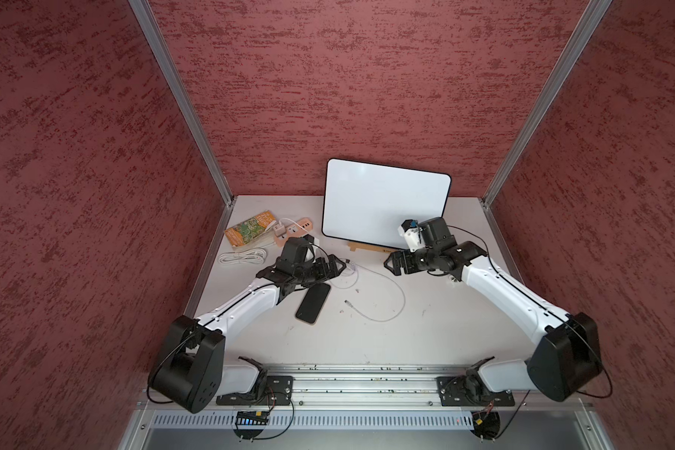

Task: Plug the charging cable into the phone
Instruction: Pick up the charging cable from the center of the board.

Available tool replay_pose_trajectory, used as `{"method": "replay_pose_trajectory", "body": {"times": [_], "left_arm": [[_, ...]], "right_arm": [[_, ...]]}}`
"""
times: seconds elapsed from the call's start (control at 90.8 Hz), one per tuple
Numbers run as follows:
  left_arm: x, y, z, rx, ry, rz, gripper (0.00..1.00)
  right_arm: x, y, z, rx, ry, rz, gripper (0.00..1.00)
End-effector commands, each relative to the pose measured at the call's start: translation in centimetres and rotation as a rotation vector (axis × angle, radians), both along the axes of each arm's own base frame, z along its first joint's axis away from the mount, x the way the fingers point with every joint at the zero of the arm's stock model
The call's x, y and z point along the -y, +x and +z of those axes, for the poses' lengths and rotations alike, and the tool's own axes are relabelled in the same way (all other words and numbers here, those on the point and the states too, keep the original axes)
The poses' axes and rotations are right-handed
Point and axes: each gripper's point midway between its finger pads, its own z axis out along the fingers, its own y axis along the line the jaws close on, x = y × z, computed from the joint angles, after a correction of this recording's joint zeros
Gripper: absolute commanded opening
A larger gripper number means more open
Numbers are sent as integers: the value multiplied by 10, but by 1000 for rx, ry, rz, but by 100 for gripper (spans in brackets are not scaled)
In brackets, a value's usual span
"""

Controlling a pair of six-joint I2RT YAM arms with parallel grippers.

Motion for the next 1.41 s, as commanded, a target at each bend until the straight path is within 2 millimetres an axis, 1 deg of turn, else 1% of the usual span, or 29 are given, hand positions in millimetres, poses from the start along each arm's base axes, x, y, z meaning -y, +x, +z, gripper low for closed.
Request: {"method": "replay_pose_trajectory", "body": {"times": [0.0,0.077,0.165,0.22,0.364,0.529,0.672,0.87,0.959,1.113,1.311,1.399], "left_arm": [[-23,1,0,-27,-39,106,100],[-43,0,-9,-71,-41,174,100],[-60,-4,-18,-115,-39,227,100],[-65,-7,-20,-122,-31,237,100],[-70,-12,-21,-123,-14,250,100],[-69,-12,-23,-125,-33,257,100],[-69,-12,-23,-127,-40,257,100],[-68,-12,-22,-125,-44,253,100],[-68,-13,-23,-128,-40,253,100],[-69,-13,-23,-125,-38,253,100],[-68,-13,-25,-125,-35,248,100],[-69,-14,-27,-129,-34,248,100]], "right_arm": [[-33,-22,-24,-13,-87,182,95],[-54,-36,-42,-24,-143,259,93],[-69,-48,-60,-40,-210,309,91],[-79,-59,-71,-48,-248,345,90],[-91,-74,-89,-68,-299,382,87],[-95,-84,-105,-88,-343,392,80],[-94,-86,-119,-95,-382,379,77],[-95,-81,-133,-83,-411,359,67],[-96,-80,-137,-83,-412,354,62],[-93,-78,-145,-84,-442,349,55],[-88,-76,-156,-74,-493,339,51],[-88,-77,-162,-73,-511,339,47]]}}
